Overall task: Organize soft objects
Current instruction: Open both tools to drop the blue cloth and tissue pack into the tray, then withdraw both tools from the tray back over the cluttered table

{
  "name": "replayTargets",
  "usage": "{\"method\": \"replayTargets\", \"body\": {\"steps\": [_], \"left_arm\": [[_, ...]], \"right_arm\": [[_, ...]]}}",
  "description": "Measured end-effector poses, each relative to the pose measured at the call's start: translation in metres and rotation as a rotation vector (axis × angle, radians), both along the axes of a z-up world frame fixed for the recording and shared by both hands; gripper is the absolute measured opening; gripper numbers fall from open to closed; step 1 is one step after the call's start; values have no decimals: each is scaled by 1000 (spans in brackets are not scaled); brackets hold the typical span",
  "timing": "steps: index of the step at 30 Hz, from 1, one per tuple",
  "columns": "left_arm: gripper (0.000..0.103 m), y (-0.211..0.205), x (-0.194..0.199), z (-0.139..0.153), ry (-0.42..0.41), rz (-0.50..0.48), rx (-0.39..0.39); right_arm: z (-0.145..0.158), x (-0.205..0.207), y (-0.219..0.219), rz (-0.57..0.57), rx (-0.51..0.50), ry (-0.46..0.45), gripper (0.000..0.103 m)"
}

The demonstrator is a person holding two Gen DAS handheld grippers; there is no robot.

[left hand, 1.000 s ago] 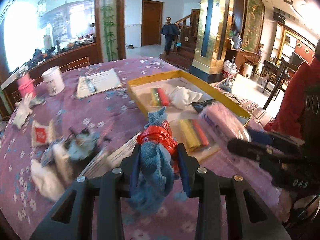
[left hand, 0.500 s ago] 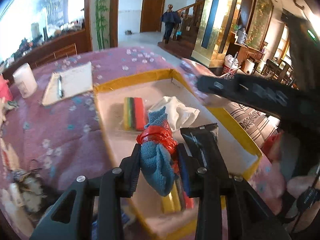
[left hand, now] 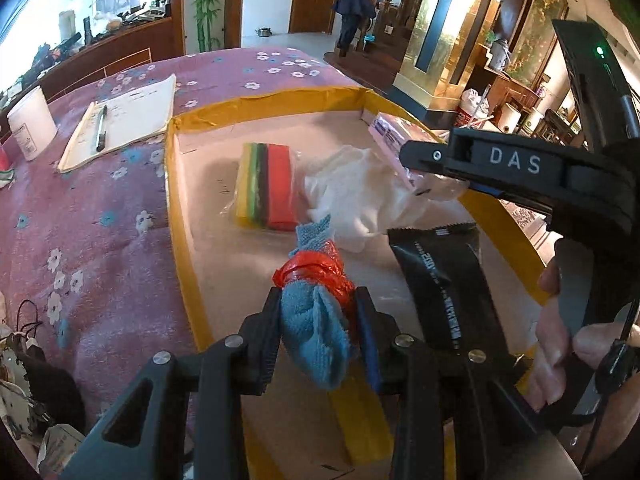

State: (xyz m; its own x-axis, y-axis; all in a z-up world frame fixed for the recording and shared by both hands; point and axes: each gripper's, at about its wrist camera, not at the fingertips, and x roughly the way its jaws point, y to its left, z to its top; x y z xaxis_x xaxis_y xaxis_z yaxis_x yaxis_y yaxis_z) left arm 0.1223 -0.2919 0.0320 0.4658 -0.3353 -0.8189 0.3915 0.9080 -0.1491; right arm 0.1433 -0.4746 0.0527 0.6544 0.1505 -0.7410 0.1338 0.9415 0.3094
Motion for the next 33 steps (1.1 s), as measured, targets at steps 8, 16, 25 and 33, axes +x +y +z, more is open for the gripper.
{"method": "replayTargets", "body": {"steps": [8, 16, 25, 33], "left_arm": [[36, 1, -4, 2, -14, 6, -5], [62, -2, -13, 9, -60, -1, -7], [62, 5, -16, 19, -85, 20, -29], [64, 4, -36, 43, -126, 9, -22]], "right_arm": [[-5, 2, -1, -9, 10, 15, 57], [-1, -2, 0, -2, 18, -6, 64], [9, -13, 0, -3, 35, -46, 64], [22, -25, -5, -36, 17, -105, 71]]}}
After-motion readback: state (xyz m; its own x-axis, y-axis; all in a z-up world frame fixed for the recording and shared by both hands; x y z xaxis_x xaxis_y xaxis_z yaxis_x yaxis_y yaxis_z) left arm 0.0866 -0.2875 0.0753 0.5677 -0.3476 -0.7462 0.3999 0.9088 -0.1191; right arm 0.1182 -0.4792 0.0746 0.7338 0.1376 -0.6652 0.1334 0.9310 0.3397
